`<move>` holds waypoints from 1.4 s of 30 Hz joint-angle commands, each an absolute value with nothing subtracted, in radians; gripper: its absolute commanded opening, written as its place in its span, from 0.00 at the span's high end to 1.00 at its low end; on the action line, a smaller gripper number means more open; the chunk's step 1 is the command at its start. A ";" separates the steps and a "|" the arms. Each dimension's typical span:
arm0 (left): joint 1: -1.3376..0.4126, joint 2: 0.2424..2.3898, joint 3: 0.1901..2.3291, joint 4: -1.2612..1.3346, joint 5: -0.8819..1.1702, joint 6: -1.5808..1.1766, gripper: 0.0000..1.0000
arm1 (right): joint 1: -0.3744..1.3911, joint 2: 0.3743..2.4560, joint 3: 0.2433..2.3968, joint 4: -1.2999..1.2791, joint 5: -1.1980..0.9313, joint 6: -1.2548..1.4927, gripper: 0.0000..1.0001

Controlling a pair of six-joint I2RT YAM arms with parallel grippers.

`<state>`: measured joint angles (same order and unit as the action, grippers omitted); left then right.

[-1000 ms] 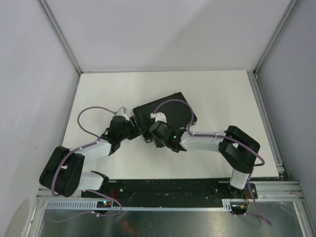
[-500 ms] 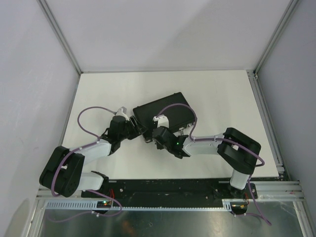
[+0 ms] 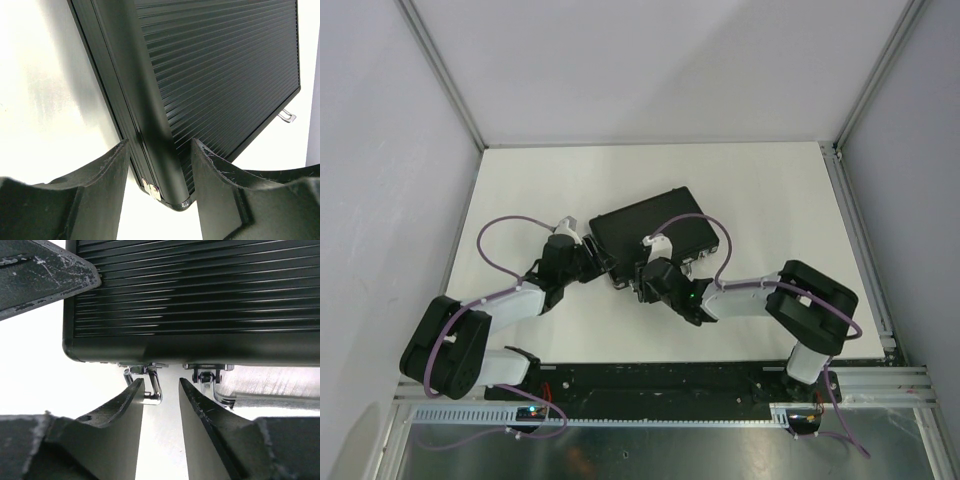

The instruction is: Pack up texas hold em set

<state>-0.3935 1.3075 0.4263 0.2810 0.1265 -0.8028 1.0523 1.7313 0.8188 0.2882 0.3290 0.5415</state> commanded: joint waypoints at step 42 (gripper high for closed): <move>-0.503 1.269 0.886 -0.102 -0.037 -0.543 0.39 | 0.446 1.202 0.797 -0.304 0.154 0.580 0.56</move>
